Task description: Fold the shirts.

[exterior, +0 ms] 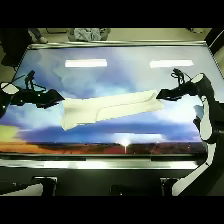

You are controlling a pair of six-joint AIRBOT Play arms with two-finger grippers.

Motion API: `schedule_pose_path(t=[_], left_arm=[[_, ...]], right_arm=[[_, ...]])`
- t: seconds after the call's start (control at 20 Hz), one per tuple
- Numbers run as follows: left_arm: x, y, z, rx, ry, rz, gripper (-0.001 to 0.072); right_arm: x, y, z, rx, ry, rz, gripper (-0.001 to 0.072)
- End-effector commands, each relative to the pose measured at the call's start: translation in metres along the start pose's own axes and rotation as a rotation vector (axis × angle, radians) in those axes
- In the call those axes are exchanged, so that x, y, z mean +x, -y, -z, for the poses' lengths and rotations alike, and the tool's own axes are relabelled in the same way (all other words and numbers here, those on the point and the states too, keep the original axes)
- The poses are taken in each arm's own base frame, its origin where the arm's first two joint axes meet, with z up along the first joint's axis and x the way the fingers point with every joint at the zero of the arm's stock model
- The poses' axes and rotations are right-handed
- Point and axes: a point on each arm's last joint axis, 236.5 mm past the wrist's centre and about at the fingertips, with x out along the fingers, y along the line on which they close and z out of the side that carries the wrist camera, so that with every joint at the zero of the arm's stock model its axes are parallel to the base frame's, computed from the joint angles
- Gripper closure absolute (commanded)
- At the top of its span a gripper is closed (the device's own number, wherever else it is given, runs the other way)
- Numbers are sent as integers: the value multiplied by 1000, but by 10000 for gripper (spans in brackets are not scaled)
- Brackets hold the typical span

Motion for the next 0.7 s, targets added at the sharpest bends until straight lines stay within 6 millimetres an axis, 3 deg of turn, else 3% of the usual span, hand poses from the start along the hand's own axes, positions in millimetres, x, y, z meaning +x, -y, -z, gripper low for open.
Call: schedule_pose_path(t=[0.0,0.05,0.15,0.3,0.4,0.65], left_arm=[[-21,31,1,76,43,27,154],[-21,38,4,90,41,33,154],[-13,50,11,118,20,45,184],[11,74,20,170,2,66,216],[35,100,29,195,8,100,678],[110,182,71,50,-44,280,678]], right_arm=[[23,-16,12,54,-55,-86,65],[27,-23,12,39,-63,-89,199],[30,-36,14,20,-82,-103,676],[6,-62,11,-38,-70,-174,673],[-29,-85,4,-95,-40,-173,673],[-132,-174,-1,-299,69,-126,673]])
